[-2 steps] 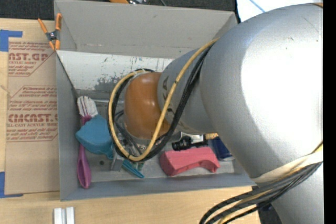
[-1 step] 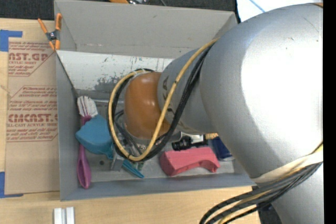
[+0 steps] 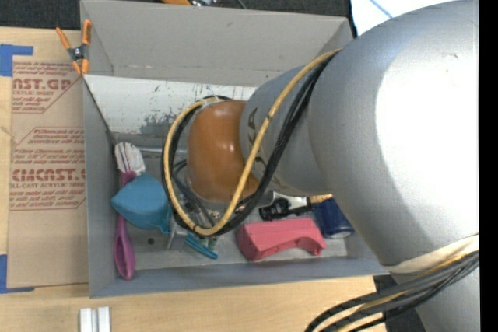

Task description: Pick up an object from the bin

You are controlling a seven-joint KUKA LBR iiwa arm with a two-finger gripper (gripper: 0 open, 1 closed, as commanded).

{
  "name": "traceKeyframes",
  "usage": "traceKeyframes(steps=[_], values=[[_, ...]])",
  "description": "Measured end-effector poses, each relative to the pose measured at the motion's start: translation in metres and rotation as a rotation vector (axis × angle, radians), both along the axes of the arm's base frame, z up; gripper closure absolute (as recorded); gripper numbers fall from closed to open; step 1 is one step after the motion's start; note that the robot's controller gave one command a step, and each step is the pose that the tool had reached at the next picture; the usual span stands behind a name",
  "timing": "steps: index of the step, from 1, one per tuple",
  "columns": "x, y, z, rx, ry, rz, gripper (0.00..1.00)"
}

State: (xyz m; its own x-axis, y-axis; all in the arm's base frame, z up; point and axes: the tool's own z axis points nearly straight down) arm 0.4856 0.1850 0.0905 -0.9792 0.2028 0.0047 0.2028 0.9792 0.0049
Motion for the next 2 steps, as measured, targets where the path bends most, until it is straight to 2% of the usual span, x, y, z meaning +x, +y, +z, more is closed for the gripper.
traceKeyframes(steps=[2], values=[[0.001, 0.001, 0.038, 0.002, -0.004, 0.001, 1.00]])
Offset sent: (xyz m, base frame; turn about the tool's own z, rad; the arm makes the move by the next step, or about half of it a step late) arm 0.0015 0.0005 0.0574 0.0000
